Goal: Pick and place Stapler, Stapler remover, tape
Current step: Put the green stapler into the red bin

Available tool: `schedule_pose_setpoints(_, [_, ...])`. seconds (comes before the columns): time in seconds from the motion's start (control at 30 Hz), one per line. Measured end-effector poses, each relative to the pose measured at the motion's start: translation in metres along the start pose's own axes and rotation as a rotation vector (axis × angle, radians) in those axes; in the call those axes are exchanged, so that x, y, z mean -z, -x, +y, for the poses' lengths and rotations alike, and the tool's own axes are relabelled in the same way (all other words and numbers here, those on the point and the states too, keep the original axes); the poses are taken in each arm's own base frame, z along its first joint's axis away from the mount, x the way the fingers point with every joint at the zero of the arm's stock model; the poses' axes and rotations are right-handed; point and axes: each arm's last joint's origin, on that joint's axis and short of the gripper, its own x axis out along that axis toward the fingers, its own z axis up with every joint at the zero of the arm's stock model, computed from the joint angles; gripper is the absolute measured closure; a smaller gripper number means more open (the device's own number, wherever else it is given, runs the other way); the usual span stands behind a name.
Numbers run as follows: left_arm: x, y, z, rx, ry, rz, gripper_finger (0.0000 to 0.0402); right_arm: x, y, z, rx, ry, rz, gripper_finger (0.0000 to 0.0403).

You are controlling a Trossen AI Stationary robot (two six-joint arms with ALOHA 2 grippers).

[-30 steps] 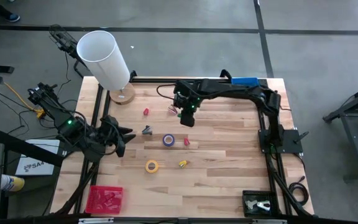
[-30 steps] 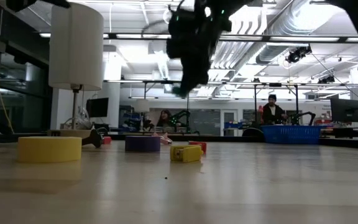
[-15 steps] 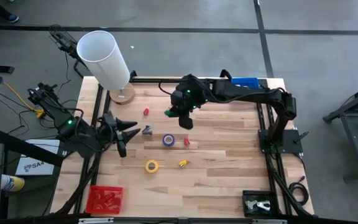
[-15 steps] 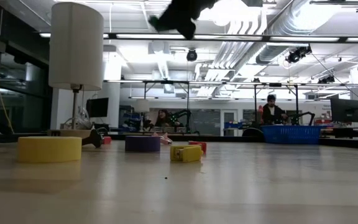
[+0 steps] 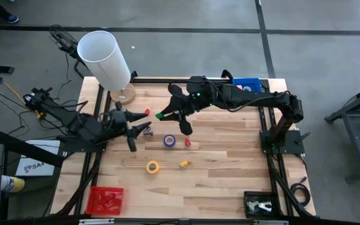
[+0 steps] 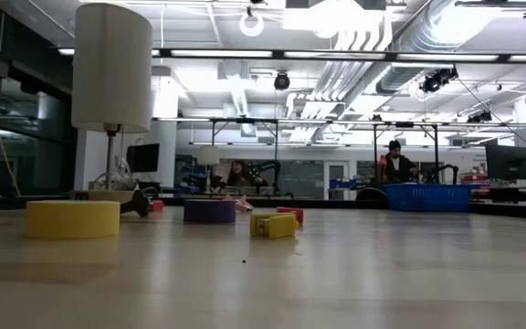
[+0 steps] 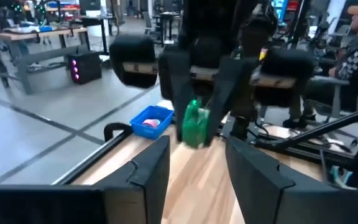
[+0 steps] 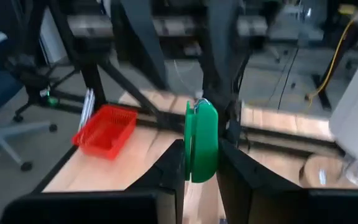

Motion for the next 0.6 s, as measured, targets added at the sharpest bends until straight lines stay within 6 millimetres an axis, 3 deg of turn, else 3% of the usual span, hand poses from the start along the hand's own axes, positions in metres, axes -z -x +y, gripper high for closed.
schedule_pose_setpoints(0.3, [-0.005,-0.017,0.009,0.053,0.025,-0.018,0.0193,-0.008,0.007,0.002,0.002,0.032,-0.039,0.0344])
schedule_pose_setpoints(0.6, [-0.008,-0.019,0.01,0.079,0.04,-0.033,0.0186,-0.01,0.007,0.002,0.003,0.041,-0.059,0.0344])
